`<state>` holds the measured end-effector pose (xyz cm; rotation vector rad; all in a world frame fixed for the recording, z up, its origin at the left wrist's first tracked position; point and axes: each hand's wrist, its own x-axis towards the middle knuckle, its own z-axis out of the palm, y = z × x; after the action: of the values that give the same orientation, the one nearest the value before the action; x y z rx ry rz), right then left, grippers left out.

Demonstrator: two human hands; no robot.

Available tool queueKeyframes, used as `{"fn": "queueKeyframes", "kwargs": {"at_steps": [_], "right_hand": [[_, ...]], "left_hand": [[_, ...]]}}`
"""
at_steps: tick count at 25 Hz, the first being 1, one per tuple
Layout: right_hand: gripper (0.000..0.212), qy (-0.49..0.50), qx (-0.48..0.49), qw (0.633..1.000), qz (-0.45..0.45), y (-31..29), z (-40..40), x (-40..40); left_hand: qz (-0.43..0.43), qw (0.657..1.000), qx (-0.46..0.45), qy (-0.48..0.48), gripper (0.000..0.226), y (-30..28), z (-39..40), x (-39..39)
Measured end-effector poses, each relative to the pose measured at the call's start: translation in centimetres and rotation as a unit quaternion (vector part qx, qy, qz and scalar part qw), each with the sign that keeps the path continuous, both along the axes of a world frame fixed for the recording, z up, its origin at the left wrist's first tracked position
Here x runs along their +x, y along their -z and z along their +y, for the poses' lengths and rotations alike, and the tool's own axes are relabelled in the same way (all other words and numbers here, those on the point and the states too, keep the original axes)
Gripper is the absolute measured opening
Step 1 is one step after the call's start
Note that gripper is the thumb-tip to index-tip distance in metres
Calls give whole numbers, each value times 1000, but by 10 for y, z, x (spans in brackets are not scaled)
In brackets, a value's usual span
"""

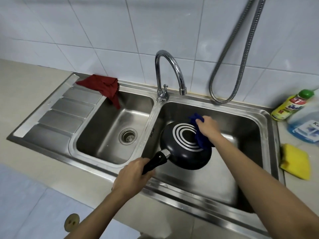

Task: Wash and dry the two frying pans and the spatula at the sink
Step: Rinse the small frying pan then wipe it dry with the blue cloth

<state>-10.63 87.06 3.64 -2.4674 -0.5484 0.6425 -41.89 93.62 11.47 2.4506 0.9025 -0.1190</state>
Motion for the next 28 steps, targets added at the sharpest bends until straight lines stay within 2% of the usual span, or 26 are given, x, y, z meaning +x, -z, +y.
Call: {"fn": "queueKeyframes", "kwargs": {"at_steps": [3,5,6,8,11,13,15,19,20,22,25,28], "right_hand": [[26,71,102,988,88,10,-34,-12],[24,124,157,974,110,8,-51,-30],[23,141,177,970,88,6,-57,-42],[23,125,220,967,-24,2,-63,-71],[25,-65,219,950,-215,-10,-48,-111],[34,-217,169,904,-328,-22,-33,-119],[39,-290,145,866,-380,-33,-16,-113],[34,-374,86,829,-407,-35,17,-92],[31,-381,68,835,-391,-35,24,-86],[30,-348,39,883,-312,-35,32,-67],[26,-212,19,952,-219,-25,20,-20],[24,-44,36,992,-110,-5,-30,13]], "left_hand": [[21,999,-26,-5,7,3,7,1],[21,999,-39,-11,6,5,8,3],[19,999,-48,-17,8,6,9,5],[17,998,-56,-31,18,7,11,12],[28,999,-35,-13,16,5,13,23],[35,999,-5,16,14,2,12,26],[43,998,34,44,11,-2,11,26],[71,977,142,144,26,-12,9,27],[83,969,165,164,28,-15,6,28],[95,962,181,180,29,-18,2,29],[87,964,168,187,29,-25,4,24],[63,971,156,168,27,-31,14,23]]}}
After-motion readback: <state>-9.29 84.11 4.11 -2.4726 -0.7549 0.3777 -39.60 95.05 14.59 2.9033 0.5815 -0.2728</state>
